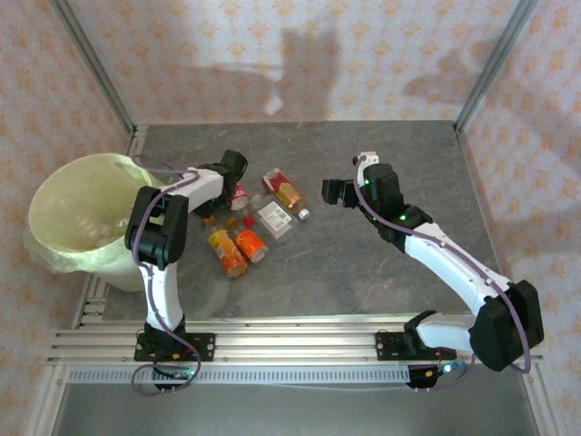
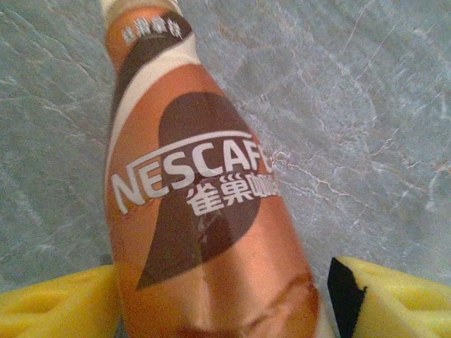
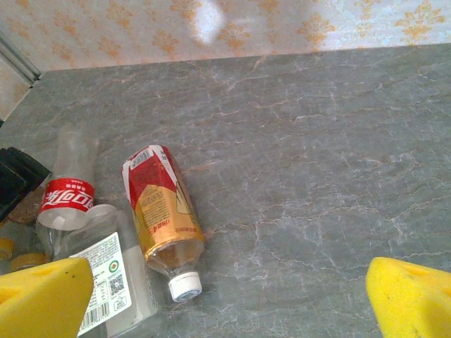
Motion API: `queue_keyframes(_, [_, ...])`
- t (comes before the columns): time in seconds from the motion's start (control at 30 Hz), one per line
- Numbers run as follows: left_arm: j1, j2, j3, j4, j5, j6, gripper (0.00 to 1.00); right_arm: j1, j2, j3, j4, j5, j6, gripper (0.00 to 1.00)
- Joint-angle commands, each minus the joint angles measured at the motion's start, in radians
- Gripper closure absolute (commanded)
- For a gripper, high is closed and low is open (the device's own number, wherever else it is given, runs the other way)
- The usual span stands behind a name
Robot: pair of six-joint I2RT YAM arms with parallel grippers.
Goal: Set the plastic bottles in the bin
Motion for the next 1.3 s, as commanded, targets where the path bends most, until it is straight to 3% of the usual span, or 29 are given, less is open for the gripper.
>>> queue_keyframes(0.0, [0.005, 0.042, 0.003, 0.044, 0.051, 0.079, 0.24, -0.005, -0.022, -0.01, -0.026, 0.035, -0.022, 0.01])
queue_keyframes(0.13, [0.003, 0.039, 0.023, 0.036, 0.041, 0.127, 0.23, -0.005, -0.02, -0.012, -0.024, 0.038, -0.022, 0.01])
queue_keyframes(0.3, [-0.001, 0.004, 0.016, 0.06, 0.034, 0.193, 0.39, -0.005, -0.011, -0.01, -0.017, 0.034, -0.014, 0.01])
queue_keyframes(0.5, [-0.026, -0.027, 0.037, 0.043, -0.001, 0.272, 0.45, -0.005, 0.0, -0.006, -0.014, 0.028, -0.008, 0.01])
queue_keyframes(0.83, [-0.161, -0.144, 0.106, 0.034, 0.022, 0.436, 0.46, -0.005, 0.025, -0.001, -0.011, 0.042, 0.008, 0.01])
queue_keyframes(1.0, [-0.245, -0.226, 0.17, -0.033, -0.025, 0.498, 0.47, -0.006, 0.047, 0.009, -0.008, 0.048, 0.03, 0.01])
queue_keyframes(1.27, [-0.265, -0.439, 0.167, -0.063, 0.0, 0.567, 0.48, -0.01, 0.058, 0.017, -0.015, 0.062, 0.021, 0.01])
